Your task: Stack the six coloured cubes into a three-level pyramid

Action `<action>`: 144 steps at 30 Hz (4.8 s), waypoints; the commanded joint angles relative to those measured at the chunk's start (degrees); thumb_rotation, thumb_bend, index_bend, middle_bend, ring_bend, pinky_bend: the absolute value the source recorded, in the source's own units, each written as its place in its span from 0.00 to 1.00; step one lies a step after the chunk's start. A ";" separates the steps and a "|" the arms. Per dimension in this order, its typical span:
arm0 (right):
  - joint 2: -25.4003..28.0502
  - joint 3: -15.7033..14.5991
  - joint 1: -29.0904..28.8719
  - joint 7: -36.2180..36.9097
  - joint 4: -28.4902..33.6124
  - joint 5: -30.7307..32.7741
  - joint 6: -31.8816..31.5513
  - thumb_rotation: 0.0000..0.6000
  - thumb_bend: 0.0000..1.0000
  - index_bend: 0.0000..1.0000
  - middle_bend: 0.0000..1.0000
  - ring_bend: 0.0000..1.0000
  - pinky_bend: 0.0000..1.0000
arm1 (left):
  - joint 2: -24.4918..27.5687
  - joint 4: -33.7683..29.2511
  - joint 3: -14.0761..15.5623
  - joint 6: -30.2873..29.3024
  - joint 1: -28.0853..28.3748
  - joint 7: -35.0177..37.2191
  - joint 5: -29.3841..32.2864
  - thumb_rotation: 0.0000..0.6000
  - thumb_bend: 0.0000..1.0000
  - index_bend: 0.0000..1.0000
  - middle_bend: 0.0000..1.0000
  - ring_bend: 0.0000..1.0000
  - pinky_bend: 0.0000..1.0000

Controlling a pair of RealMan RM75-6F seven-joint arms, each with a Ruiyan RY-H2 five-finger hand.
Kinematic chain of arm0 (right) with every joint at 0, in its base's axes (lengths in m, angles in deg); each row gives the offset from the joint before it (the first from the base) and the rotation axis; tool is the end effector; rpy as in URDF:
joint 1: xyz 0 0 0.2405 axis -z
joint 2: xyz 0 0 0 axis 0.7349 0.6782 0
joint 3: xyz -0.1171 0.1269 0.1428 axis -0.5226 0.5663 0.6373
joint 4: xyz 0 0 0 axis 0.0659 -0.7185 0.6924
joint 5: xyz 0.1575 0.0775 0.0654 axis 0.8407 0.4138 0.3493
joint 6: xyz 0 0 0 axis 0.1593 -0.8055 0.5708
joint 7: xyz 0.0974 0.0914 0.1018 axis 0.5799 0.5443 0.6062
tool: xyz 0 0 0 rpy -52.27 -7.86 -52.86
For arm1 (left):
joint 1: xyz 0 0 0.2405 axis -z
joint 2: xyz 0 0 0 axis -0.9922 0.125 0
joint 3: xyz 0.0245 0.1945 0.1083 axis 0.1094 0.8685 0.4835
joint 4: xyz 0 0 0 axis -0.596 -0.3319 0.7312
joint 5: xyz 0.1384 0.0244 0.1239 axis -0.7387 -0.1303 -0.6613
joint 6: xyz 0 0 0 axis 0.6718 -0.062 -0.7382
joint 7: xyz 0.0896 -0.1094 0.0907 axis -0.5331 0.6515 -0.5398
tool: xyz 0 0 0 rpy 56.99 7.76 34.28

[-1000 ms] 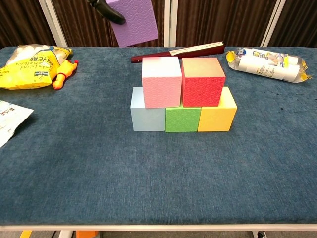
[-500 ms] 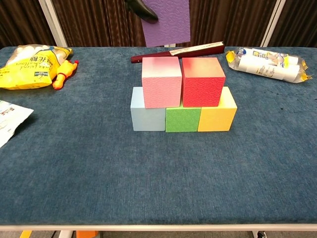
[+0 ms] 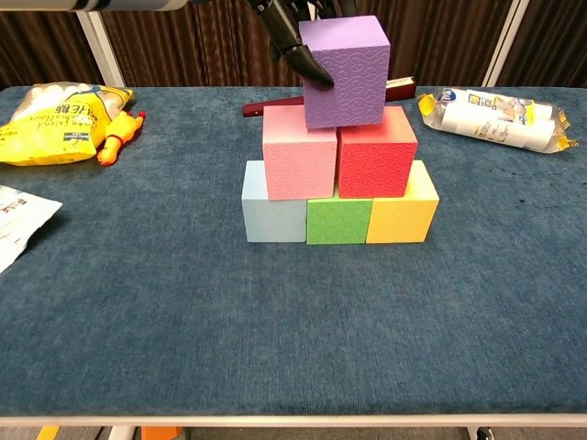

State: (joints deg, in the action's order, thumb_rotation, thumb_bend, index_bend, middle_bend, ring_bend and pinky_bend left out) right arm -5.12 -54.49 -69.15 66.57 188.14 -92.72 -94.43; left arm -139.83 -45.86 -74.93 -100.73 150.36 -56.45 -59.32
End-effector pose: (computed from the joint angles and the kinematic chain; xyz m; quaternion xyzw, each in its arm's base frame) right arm -0.1954 -0.2892 0.1841 0.6232 -0.3989 0.4813 0.4700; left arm 0.0434 0.3431 0.0277 -0.7344 -0.4410 -0.4418 0.2664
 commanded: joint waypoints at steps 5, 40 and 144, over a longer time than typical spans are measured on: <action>-0.21 -0.09 0.08 0.62 -0.47 -0.17 0.17 1.00 0.09 0.00 0.08 0.00 0.00 | -0.40 -0.68 0.26 -1.65 1.08 -2.11 1.69 1.00 0.23 0.45 0.47 0.44 0.55; -0.42 -0.17 0.67 1.98 -1.25 -0.85 -0.16 1.00 0.09 0.00 0.08 0.00 0.00 | -1.86 -2.08 1.45 -4.36 2.65 -6.16 4.11 1.00 0.22 0.42 0.45 0.43 0.55; -20.25 5.46 -19.20 -1.95 -0.05 7.77 16.32 1.00 0.10 0.00 0.30 0.00 0.00 | 12.89 4.64 5.08 -11.77 -30.72 18.48 -24.27 1.00 0.12 0.19 0.21 0.16 0.30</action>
State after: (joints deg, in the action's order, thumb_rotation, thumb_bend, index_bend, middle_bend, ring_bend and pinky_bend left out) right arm -25.36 -49.01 -88.34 64.60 188.11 -84.91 -78.10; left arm -126.94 -41.24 -69.82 -112.52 119.66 -37.95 -83.60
